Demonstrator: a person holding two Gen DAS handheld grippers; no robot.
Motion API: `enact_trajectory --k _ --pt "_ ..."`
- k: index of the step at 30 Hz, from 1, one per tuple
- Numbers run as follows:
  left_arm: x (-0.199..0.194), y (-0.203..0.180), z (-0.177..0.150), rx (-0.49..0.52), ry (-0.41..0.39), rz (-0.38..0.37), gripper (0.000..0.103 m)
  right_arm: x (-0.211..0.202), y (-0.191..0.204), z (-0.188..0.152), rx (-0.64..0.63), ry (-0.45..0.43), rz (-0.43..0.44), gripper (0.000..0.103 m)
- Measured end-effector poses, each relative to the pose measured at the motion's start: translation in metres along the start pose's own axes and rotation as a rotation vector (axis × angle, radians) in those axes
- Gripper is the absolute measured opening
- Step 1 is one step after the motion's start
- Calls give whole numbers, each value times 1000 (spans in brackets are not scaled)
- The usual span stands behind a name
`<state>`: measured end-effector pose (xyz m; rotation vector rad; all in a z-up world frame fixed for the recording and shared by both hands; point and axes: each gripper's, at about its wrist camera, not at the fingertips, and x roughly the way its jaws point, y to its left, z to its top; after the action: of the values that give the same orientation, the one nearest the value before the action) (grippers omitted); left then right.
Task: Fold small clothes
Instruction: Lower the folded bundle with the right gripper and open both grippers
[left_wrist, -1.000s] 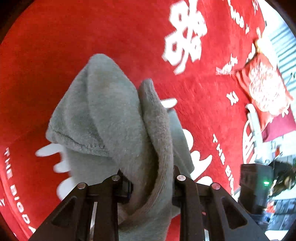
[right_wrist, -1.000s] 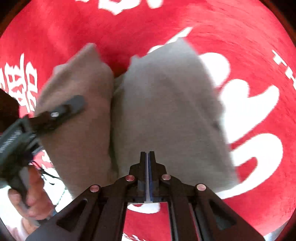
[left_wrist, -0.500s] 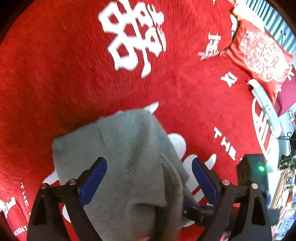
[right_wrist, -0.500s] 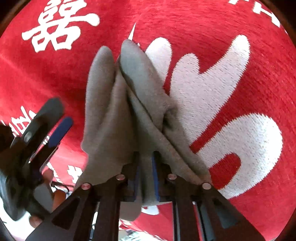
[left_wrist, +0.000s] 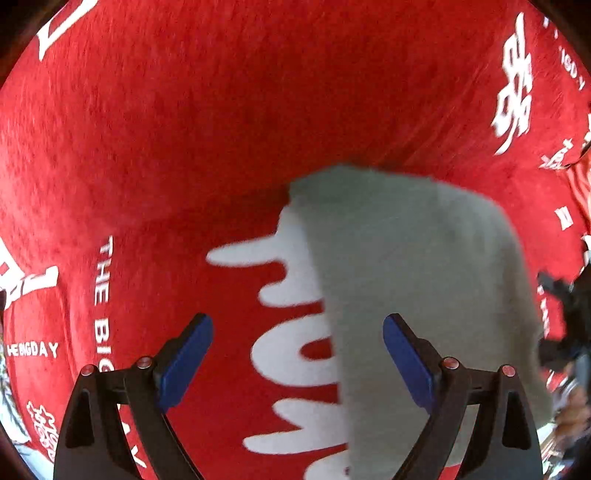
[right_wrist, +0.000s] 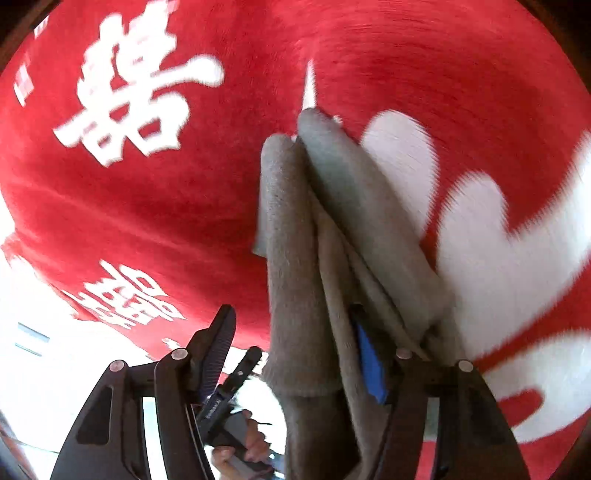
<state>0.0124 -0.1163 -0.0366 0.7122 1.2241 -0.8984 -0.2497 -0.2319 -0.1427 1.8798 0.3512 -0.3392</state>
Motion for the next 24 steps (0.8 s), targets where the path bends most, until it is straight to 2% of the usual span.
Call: enact_trajectory --k 2,3,4,5,6,8,10,13,15,16,19,21,24 --pt "9 -3 -7 -4 20 6 94 14 23 6 -114 52 -165 64" --pt "14 -3 -12 -13 33 -8 94 19 30 5 -179 77 -246 43" --pt "17 -4 -15 -20 43 -16 94 28 44 3 -270 105 -353 15" --pt "20 -5 -19 -30 57 -22 94 35 56 -1 -362 124 -466 14" --pt "22 -8 -22 -37 61 -30 94 40 70 -4 -432 122 -531 14" --pt "19 -13 -26 -39 54 -45 94 38 95 -17 -575 91 -576 14" --pt "14 -20 -27 -20 33 -58 94 26 105 -22 -619 48 -550 13" --pt "20 -25 -31 -7 56 -70 94 13 87 -7 -522 18 -538 14" --pt "27 -27 -32 -11 65 -82 94 16 63 5 -442 37 -552 14" --pt "30 -27 -35 -14 70 -91 94 16 52 9 -419 40 -562 19" --pt "29 -23 -37 -19 75 -91 94 0 34 12 -321 14 -488 22" --pt "27 -16 -36 -31 95 -102 94 -11 35 6 -305 2 -514 22" --pt "24 -3 -34 -74 139 -143 94 -25 51 -8 -373 -10 -620 34"
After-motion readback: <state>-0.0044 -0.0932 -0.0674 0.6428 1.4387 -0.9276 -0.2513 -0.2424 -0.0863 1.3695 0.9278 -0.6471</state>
